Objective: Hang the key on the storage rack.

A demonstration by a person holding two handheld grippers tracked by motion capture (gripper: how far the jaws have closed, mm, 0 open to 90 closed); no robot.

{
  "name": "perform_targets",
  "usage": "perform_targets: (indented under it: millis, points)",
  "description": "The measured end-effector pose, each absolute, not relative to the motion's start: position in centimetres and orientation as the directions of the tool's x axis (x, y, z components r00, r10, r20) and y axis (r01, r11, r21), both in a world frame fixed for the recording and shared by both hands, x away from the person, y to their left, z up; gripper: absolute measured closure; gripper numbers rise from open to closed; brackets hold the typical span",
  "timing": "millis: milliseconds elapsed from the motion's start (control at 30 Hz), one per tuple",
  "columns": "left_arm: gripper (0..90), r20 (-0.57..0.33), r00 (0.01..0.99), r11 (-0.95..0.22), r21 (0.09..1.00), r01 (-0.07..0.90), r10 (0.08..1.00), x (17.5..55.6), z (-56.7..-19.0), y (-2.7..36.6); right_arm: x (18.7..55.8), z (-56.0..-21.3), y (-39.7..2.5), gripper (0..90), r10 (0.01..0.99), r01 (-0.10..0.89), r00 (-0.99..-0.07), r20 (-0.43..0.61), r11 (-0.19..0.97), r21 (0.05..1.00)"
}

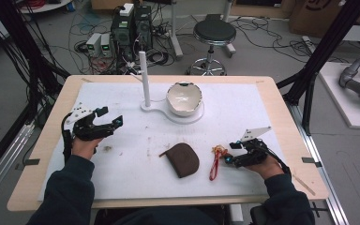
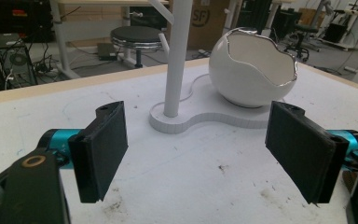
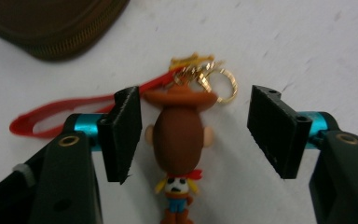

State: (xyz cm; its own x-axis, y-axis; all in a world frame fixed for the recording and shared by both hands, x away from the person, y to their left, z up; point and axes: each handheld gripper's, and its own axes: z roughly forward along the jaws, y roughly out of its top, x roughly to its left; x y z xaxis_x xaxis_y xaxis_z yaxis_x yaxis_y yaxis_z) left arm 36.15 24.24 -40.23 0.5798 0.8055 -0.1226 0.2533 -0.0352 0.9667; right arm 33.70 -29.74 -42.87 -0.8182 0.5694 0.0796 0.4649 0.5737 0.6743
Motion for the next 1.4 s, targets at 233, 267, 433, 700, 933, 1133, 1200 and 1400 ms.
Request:
perform_targets:
  millis: [233,267,433,700,933,1133,1200,1400]
  points:
    - [20.8,-0.124,0.576,-0.037,0.965,0.258,0.808,36.2,-40.4,24.2,34.0,-43.4,-30.7,54.0,0.602,0.483,-0.798,0.037,0.602,0.636]
    - [20.8,-0.124,0.576,-0.037,0.965,0.26,0.808,36.2,-40.4,24.2,34.1,-43.3,-31.0,55.3,0.611,0.485,-0.791,0.037,0.588,0.647]
    - [20.8,-0.127,0.573,-0.035,0.964,0.264,0.81,36.2,-40.4,24.3,34.1,-43.7,-31.2,48.6,0.601,0.48,-0.799,0.035,0.601,0.639]
    - [21.1,-0.132,0.568,-0.035,0.961,0.274,0.812,36.2,-40.6,24.3,34.3,-43.1,-30.7,57.1,0.612,0.448,-0.791,-0.005,0.584,0.677]
    - [21.2,-0.13,0.565,-0.041,0.959,0.28,0.814,36.3,-40.8,24.3,34.9,-40.7,-29.8,57.2,0.629,0.367,-0.777,-0.039,0.502,0.784]
    - [21.3,-0.141,0.562,-0.032,0.958,0.285,0.815,36.3,-40.9,24.5,35.8,-38.2,-28.5,57.3,0.63,0.29,-0.773,-0.068,0.446,0.847]
    - [21.3,-0.141,0.563,-0.031,0.958,0.286,0.815,36.3,-40.9,24.4,36.3,-37.4,-27.6,57.3,0.627,0.257,-0.774,-0.087,0.437,0.862]
    - [21.4,-0.14,0.559,-0.03,0.959,0.284,0.817,36.3,-40.9,24.6,37.8,-35.8,-25.5,57.3,0.602,0.214,-0.793,-0.094,0.419,0.882]
